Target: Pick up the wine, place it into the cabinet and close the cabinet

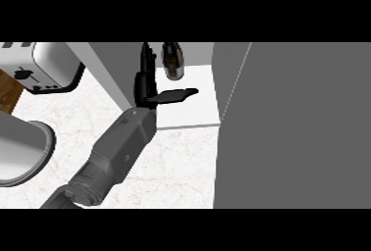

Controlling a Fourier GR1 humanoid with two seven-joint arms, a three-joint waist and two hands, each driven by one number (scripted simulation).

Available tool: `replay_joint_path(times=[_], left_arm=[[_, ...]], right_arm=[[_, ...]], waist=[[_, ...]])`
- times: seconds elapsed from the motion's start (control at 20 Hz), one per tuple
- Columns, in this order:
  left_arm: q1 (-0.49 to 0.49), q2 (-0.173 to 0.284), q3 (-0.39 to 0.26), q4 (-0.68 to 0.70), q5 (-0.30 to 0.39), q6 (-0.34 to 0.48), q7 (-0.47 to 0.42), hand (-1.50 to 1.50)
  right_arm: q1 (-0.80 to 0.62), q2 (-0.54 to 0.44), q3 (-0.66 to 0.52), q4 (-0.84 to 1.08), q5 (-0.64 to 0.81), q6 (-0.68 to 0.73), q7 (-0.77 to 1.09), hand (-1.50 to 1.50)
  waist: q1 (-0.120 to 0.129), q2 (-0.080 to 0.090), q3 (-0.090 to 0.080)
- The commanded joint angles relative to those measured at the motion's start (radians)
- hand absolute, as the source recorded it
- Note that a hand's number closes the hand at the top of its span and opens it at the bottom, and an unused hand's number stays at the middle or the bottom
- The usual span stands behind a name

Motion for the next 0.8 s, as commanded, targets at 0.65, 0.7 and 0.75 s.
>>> replay_joint_path(times=[0.65, 0.7, 0.75], left_arm=[[0.408, 0.0, -0.508, -0.666, 0.144, 0.393, 0.094, -1.5], [0.466, 0.0, -0.564, -0.757, 0.15, 0.45, 0.092, -1.5], [0.48, 0.0, -0.52, -0.743, 0.102, 0.397, 0.088, -1.5]], right_arm=[[-0.017, -0.044, -0.085, -0.079, -0.041, -0.045, 0.06, -1.5], [-0.014, -0.027, -0.067, -0.061, -0.016, -0.048, 0.033, -1.5], [0.003, -0.065, -0.144, -0.13, -0.11, -0.037, 0.08, -1.5]], waist=[[0.063, -0.002, -0.001], [0.066, -0.004, -0.001], [0.068, -0.005, 0.0]])
